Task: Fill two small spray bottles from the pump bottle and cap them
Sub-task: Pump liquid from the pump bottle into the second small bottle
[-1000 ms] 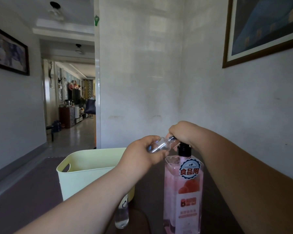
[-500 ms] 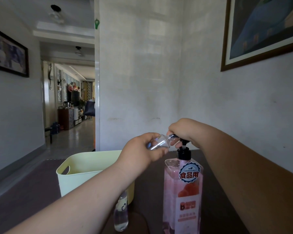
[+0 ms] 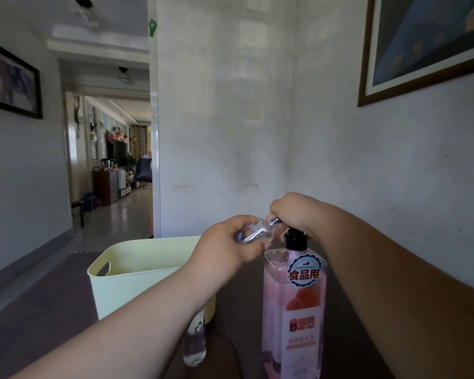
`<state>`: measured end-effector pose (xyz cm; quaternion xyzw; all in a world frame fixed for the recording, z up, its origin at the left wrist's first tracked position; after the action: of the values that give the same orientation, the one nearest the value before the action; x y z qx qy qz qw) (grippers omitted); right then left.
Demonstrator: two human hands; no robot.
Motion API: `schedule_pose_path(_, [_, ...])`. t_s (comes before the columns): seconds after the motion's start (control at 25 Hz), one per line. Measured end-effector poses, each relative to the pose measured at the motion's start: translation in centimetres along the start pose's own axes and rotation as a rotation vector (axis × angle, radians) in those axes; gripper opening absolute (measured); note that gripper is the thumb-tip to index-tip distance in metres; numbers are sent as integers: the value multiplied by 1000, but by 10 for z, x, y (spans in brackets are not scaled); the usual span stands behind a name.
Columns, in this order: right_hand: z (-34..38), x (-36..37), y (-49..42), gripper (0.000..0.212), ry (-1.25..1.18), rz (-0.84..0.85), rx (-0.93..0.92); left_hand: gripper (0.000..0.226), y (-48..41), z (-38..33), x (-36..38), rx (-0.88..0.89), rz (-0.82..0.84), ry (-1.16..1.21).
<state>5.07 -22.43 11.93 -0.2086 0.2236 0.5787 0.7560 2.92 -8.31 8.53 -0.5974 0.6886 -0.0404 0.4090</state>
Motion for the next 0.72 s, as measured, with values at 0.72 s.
schedule_pose_path(0.72, [18,-7,-4,30,258,20,-43,31,-8,0,-4,17,-48,11])
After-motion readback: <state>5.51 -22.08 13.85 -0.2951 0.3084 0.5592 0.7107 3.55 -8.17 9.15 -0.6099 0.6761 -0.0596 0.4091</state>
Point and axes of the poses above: each hand's wrist, its own y-axis away from the middle knuckle, its own x-axis out of the palm, z = x × y, the point moved 6 cm from there along -y, towards the middle knuckle, and after that the axes turned 9 degrees about -y, right-handed, at the moved point
